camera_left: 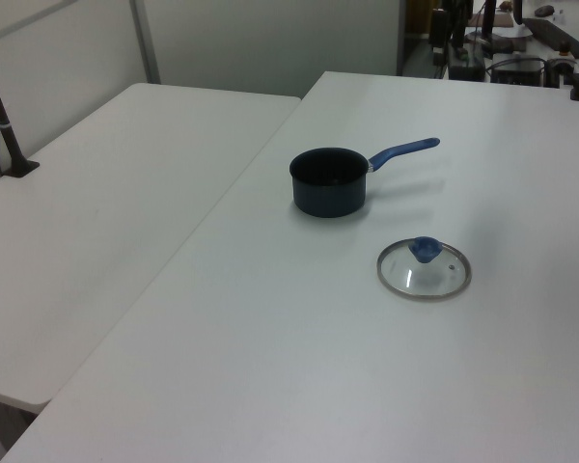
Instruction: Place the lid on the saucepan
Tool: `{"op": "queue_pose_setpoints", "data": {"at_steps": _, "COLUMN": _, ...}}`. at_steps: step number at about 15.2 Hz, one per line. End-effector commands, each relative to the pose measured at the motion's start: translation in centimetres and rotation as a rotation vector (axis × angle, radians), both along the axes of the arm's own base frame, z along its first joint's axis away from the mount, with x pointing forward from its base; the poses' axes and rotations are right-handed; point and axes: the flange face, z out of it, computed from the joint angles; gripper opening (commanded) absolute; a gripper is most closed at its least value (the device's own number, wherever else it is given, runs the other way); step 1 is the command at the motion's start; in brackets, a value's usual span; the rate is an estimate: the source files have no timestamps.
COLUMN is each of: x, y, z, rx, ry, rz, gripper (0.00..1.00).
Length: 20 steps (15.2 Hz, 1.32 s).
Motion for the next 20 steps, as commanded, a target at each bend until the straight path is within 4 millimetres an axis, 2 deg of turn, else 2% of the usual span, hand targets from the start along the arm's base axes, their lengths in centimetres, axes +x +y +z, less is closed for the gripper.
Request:
{"op": "queue_pose_setpoints", "data": {"at_steps": 1, "x": -0.5, "y": 0.2, "z": 0.3, "rx": -0.011, "ry": 0.019, "rz": 0.01, "gripper": 1.0}}
{"op": "queue_pose_setpoints", "data": {"at_steps": 14, "x": 0.0, "y": 0.4, "z": -0.2, "rx": -0.012, "ry": 0.021, "rz": 0.016, "gripper": 1.0}}
{"op": "queue_pose_setpoints", "data": {"at_steps": 20, "x": 0.2, "y": 2.0, "z": -0.7, "rx": 0.001, "ry": 0.031, "rz": 0.038, "gripper": 1.0}}
